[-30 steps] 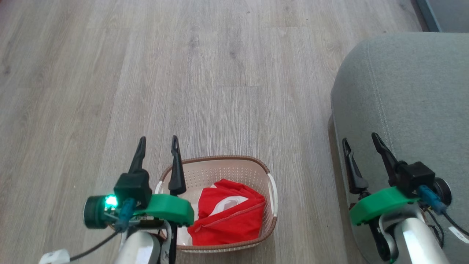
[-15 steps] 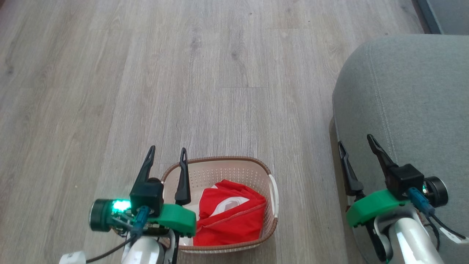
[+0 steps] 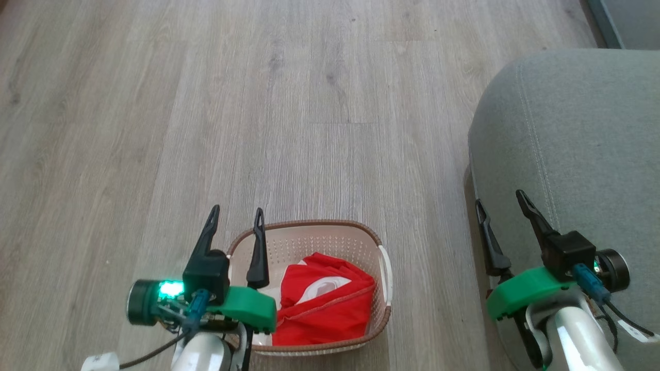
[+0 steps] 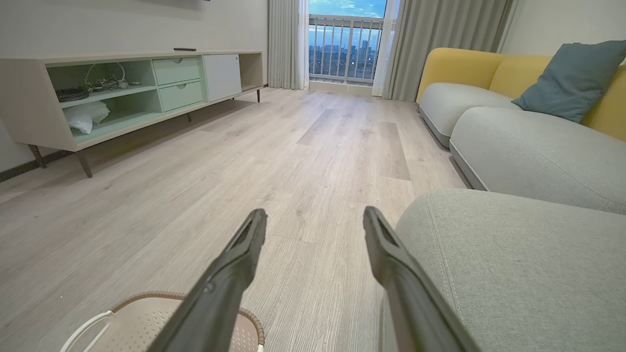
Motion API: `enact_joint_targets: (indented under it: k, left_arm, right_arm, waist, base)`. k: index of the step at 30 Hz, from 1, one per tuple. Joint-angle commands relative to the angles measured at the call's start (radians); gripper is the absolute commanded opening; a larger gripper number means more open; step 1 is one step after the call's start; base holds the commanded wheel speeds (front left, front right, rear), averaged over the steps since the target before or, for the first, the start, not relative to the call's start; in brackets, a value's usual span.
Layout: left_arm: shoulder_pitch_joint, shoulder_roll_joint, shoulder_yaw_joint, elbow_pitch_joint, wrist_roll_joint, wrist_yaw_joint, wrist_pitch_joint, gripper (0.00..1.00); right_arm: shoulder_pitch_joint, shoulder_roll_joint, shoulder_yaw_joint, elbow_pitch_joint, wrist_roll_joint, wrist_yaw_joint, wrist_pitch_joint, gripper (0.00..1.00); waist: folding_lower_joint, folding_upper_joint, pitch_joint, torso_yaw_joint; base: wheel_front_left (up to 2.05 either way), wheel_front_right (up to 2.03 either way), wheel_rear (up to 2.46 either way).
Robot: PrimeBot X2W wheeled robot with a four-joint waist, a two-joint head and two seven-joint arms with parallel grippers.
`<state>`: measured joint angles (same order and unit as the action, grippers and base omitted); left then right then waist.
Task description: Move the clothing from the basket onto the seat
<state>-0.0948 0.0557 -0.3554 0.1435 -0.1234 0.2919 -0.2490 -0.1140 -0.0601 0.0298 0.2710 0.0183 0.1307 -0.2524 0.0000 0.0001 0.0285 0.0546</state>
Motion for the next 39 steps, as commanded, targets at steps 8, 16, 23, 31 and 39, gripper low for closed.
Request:
enact_joint_targets:
  k: [8,16,23,31,39]
  left_arm:
    - [-0.040,-0.005,0.000,0.076,-0.045,-0.051,-0.013,1.00]
    - [-0.137,-0.005,-0.066,0.239,-0.057,-0.099,-0.013,1.00]
    - [-0.319,-0.005,-0.162,0.426,-0.026,-0.132,-0.013,1.00]
    - [-0.530,-0.005,-0.230,0.636,-0.013,-0.154,-0.013,1.00]
    - [-0.719,0.002,-0.203,0.774,0.015,-0.160,-0.013,1.00]
  right_arm:
    - [-0.064,0.001,0.011,-0.028,-0.015,0.000,-0.009,1.00]
    - [-0.112,-0.037,0.020,-0.073,-0.031,0.000,-0.009,1.00]
    - [-0.194,-0.087,0.033,-0.164,-0.042,0.000,-0.009,1.00]
    - [-0.237,-0.098,0.050,-0.259,-0.043,0.000,-0.009,1.00]
    - [-0.271,-0.086,0.105,-0.335,-0.056,0.000,-0.009,1.00]
  waist:
    - [0.0000,-0.0001,0.071,-0.016]
    - [0.0000,-0.0001,0.245,-0.036]
    - [0.0000,-0.0001,0.479,-0.060]
    - [0.0000,-0.0001,0.669,-0.101]
    - [0.0000,-0.0001,0.820,-0.155]
  base:
    - [0.00,0.00,0.00]
    - [0.00,0.00,0.00]
    - [0.00,0.00,0.00]
    - [0.00,0.00,0.00]
    - [0.00,0.00,0.00]
